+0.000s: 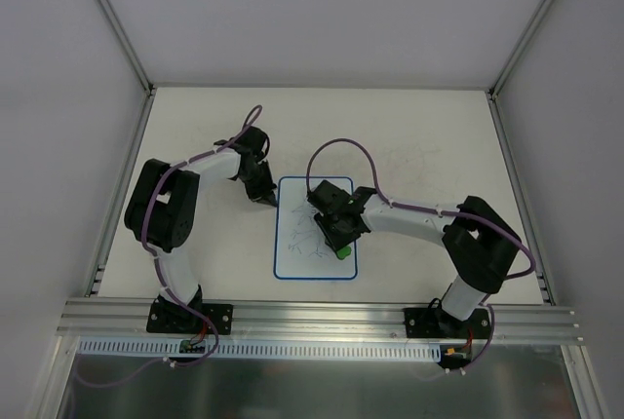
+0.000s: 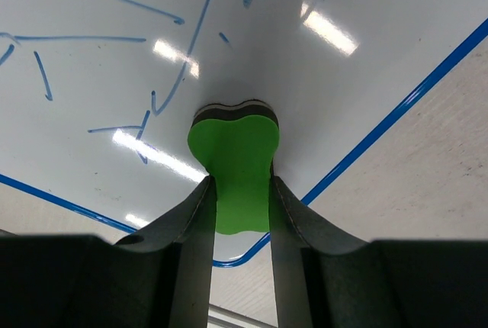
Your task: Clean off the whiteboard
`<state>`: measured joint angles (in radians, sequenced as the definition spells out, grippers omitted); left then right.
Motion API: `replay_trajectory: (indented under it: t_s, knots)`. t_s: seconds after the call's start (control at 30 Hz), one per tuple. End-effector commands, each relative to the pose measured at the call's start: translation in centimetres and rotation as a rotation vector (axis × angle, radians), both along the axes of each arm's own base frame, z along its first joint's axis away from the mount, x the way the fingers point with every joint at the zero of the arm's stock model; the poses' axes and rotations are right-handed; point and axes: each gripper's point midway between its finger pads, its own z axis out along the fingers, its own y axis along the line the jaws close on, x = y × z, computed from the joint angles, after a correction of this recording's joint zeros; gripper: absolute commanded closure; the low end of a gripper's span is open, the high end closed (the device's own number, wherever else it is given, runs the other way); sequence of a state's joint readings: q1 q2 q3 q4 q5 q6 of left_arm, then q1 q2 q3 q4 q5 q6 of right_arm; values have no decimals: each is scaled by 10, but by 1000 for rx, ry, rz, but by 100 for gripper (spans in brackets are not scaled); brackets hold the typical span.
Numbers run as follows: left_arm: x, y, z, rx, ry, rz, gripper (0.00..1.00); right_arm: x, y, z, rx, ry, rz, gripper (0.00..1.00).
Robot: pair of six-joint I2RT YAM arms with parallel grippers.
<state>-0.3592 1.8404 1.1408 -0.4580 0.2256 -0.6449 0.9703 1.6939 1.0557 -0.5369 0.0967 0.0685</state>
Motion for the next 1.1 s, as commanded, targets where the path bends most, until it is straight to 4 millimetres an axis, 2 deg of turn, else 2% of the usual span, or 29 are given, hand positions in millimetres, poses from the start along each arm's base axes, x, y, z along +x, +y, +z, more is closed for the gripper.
replay_trajectory:
  t_s: [0.0,0.13,0.27,0.3,0.33,0.43,0.47,0.57,0.7,0.9,1.03,1.07]
  knots:
    - [21,19,-7,80,-39,39,100,-31,-37,-9,-135,91,61,100]
    - [27,16,-3,68,-53,30,100,-34,-44,-11,-168,101,76,100]
    - [25,13,5,48,-70,2,98,-26,-36,-10,-166,85,53,100]
    - [24,13,8,41,-74,-2,91,-23,-34,-10,-165,78,46,100]
    - [17,14,11,36,-74,-7,79,-19,-33,-12,-178,70,34,100]
    - [-2,13,14,5,-58,-24,66,-6,-27,-12,-182,46,-8,100]
    - [-8,13,14,-2,-52,-32,57,-3,-25,-12,-179,41,-20,100]
    - [-29,8,13,-12,-35,-62,51,9,-20,-13,-154,41,-73,100]
    - [-44,1,7,14,-23,-101,51,21,-12,-14,-97,50,-121,100]
    - [-50,-10,-5,45,-1,-138,54,36,-4,-12,-89,32,-116,100]
    - [-49,-6,-16,89,14,-137,67,43,1,-8,-78,14,-117,100]
    - [-49,-4,-19,99,19,-132,77,44,2,-6,-73,8,-116,100]
